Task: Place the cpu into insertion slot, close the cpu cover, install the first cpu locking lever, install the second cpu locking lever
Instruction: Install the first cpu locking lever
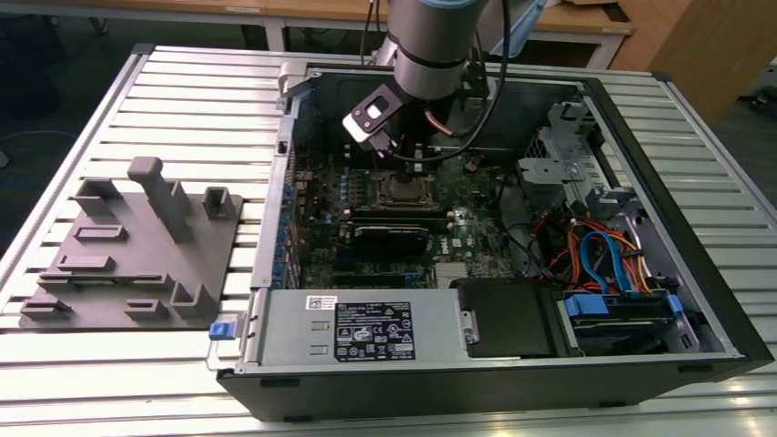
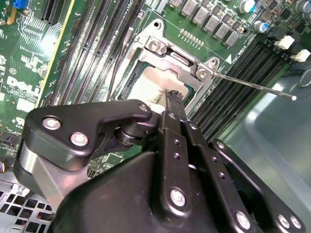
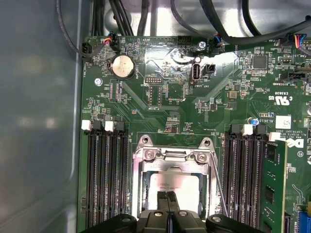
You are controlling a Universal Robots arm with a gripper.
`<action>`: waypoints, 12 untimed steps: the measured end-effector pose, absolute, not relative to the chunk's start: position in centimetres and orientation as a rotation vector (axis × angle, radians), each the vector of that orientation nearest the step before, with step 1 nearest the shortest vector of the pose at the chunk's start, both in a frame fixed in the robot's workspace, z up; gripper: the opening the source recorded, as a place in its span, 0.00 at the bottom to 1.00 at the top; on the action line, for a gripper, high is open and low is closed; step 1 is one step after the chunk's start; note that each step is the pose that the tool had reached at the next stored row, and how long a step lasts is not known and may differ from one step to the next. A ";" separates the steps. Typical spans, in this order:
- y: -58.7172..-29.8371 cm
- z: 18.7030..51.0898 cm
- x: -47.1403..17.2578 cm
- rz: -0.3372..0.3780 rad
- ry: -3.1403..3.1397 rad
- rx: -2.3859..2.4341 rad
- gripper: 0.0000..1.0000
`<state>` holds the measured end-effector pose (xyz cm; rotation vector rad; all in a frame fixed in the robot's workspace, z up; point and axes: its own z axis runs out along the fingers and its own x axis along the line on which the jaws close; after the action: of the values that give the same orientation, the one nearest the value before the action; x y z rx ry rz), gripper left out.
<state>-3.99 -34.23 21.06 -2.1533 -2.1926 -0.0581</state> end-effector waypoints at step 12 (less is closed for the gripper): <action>-34.2 21.8 -4.0 -0.058 -2.193 -2.153 0.11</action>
<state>-3.99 -34.23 21.80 -2.1532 -2.1925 -0.0581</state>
